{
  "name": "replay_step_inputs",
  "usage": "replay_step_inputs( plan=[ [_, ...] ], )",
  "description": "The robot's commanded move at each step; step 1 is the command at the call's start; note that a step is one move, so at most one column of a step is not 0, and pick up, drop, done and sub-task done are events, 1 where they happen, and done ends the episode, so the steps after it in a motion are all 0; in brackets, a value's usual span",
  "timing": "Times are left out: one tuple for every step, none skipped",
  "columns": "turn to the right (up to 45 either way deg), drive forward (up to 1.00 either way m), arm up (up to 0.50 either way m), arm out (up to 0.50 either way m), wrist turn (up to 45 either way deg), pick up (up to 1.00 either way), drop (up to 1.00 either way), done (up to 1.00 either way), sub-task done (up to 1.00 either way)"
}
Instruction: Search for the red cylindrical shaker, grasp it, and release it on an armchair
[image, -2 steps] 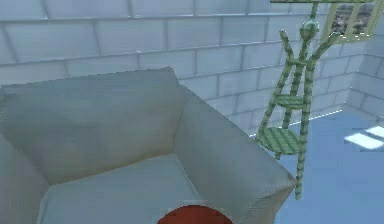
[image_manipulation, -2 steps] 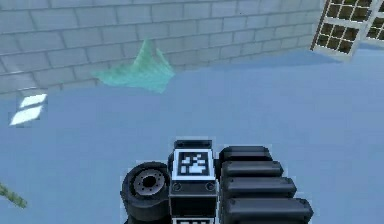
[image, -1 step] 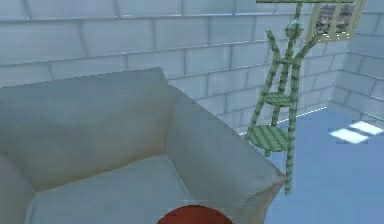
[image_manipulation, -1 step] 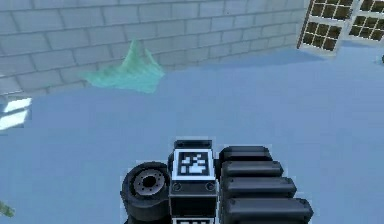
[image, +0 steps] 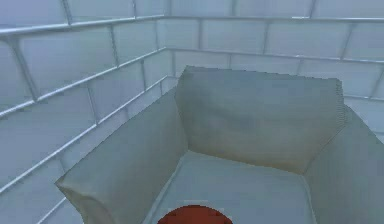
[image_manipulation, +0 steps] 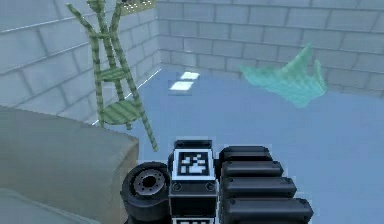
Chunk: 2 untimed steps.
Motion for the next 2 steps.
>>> replay_step_inputs(
  plan=[
    [-3.0,0.00,0.00,0.00,0.0,0.00,0.00,0.00,0.00],
    [45.0,0.00,0.00,0.00,0.0,0.00,0.00,0.00,0.00]
  ],
)
